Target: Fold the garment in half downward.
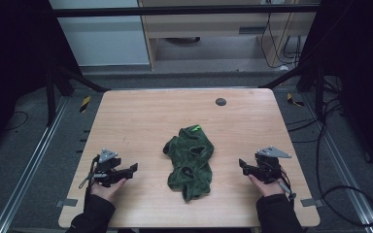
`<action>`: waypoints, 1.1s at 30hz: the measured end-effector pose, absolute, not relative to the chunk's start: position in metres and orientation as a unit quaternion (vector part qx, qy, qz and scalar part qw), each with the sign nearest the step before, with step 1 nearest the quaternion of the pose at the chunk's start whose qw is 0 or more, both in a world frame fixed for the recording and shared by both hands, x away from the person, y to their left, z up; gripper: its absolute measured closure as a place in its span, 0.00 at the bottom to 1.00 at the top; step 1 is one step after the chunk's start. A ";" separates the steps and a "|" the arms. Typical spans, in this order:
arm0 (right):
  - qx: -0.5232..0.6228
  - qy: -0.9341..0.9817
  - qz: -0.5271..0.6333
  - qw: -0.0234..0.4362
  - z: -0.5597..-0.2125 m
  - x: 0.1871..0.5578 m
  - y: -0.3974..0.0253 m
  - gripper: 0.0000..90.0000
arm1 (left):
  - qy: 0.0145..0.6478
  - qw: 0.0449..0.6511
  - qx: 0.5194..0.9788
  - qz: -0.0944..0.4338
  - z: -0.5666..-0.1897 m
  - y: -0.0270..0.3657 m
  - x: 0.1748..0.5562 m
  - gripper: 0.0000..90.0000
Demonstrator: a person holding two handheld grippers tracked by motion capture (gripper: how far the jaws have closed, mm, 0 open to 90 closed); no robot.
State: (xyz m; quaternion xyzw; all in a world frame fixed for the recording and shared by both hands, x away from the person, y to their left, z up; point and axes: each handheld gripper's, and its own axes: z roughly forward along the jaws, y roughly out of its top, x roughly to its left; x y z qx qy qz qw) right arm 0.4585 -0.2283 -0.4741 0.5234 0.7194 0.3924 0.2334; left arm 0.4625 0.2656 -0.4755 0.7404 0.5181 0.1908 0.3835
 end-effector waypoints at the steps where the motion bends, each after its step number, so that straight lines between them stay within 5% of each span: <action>1: 0.523 0.719 0.392 0.233 -0.474 0.459 -0.228 0.36 | 0.516 0.383 0.743 0.188 -0.475 0.264 0.462 0.28; 33: 0.482 0.730 0.430 0.223 -0.431 0.480 -0.195 0.44 | 0.477 0.422 0.748 0.185 -0.433 0.243 0.486 0.33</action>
